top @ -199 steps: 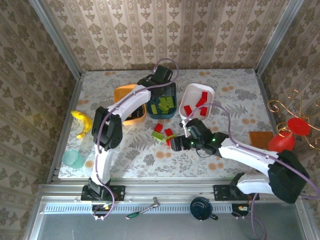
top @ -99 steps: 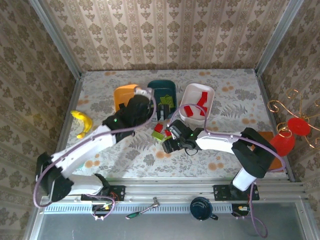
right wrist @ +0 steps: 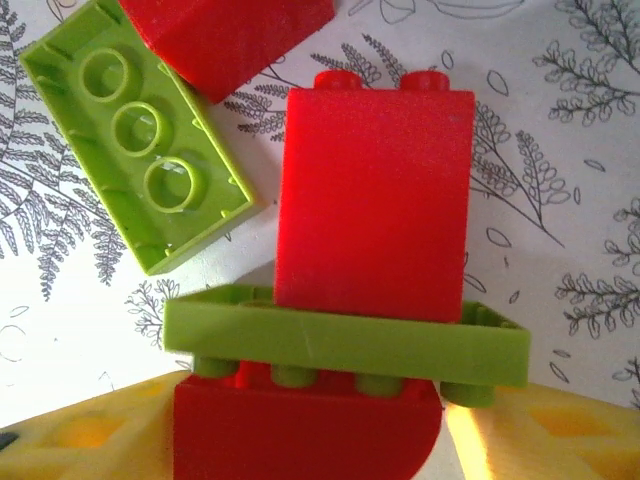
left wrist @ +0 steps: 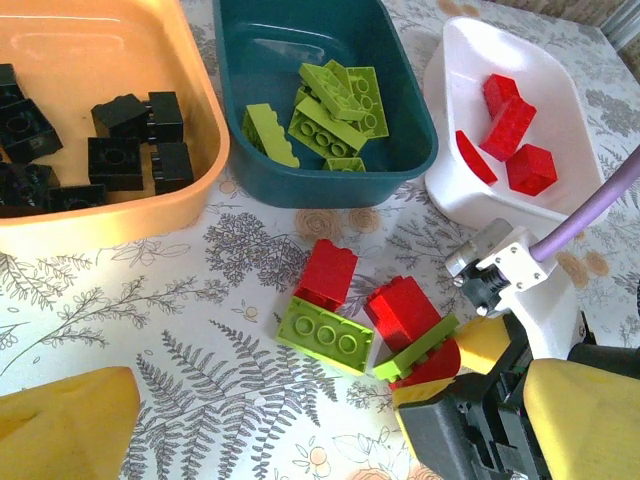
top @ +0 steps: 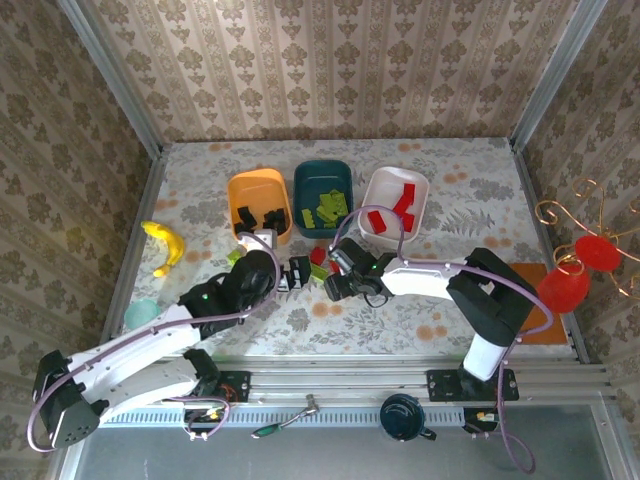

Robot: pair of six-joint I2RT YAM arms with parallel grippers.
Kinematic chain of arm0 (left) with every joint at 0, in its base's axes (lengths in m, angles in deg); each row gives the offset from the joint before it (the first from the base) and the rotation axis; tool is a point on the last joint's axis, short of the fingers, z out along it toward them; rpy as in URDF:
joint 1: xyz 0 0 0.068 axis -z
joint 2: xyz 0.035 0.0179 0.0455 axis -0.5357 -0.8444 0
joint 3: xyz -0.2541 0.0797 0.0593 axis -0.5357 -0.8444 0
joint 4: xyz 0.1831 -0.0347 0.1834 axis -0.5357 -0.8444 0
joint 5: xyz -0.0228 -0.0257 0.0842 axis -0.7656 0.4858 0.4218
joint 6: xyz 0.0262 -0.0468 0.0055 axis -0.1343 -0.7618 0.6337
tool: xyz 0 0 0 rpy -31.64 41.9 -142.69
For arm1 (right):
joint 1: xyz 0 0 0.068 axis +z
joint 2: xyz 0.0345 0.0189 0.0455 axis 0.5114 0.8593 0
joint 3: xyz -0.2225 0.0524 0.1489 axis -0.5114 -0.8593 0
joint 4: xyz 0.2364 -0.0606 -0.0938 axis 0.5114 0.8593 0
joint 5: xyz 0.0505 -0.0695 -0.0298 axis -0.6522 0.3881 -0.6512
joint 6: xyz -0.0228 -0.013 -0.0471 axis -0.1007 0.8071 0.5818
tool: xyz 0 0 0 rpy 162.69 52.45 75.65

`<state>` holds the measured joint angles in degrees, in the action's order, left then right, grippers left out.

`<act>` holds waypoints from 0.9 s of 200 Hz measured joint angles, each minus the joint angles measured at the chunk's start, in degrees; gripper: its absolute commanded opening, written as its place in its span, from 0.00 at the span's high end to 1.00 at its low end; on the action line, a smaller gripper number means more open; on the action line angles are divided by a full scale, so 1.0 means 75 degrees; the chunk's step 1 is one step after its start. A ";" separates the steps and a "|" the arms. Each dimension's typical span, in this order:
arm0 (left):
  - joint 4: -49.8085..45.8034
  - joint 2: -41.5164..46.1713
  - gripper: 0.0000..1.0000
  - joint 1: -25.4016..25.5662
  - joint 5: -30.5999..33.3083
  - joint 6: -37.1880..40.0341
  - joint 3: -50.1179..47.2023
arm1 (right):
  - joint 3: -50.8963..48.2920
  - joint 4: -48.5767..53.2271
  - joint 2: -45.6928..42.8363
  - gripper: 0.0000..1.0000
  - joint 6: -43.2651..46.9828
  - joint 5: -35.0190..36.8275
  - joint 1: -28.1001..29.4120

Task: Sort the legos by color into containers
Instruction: Pick up the lego from the center of the table, then place the lego in the container.

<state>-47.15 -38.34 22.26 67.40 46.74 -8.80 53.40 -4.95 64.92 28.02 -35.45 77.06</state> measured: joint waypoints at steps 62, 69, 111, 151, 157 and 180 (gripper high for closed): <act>-0.0023 0.0038 0.00 0.0009 0.0160 -0.0093 -0.0052 | -0.0189 -0.0562 -0.0154 0.53 0.0154 -0.0318 0.0067; -0.0026 0.0058 0.00 0.0009 0.0175 -0.0093 -0.0076 | -0.0326 -0.0583 -0.0326 0.54 0.0152 -0.0431 0.0082; -0.0044 0.0169 0.00 0.0009 0.0280 -0.0093 -0.0201 | -0.1064 -0.0423 -0.1955 0.54 0.0122 -0.0938 0.0082; -0.0047 0.0152 0.00 0.0009 0.0277 -0.0093 -0.0262 | -0.1160 -0.0163 -0.3564 0.56 0.0000 -0.1166 -0.0947; -0.0041 0.0154 0.00 0.0009 0.0277 -0.0093 -0.0280 | -0.1139 -0.0154 -0.3701 0.56 -0.0085 -0.1148 -0.1378; -0.0023 0.0154 0.00 0.0009 0.0248 -0.0125 -0.0420 | -0.0810 -0.0128 -0.3564 0.56 -0.0373 -0.1003 -0.2946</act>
<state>-47.32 -37.19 22.32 69.26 45.80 -11.94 47.32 -5.91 38.19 25.22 -42.97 54.96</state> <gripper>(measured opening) 0.999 0.470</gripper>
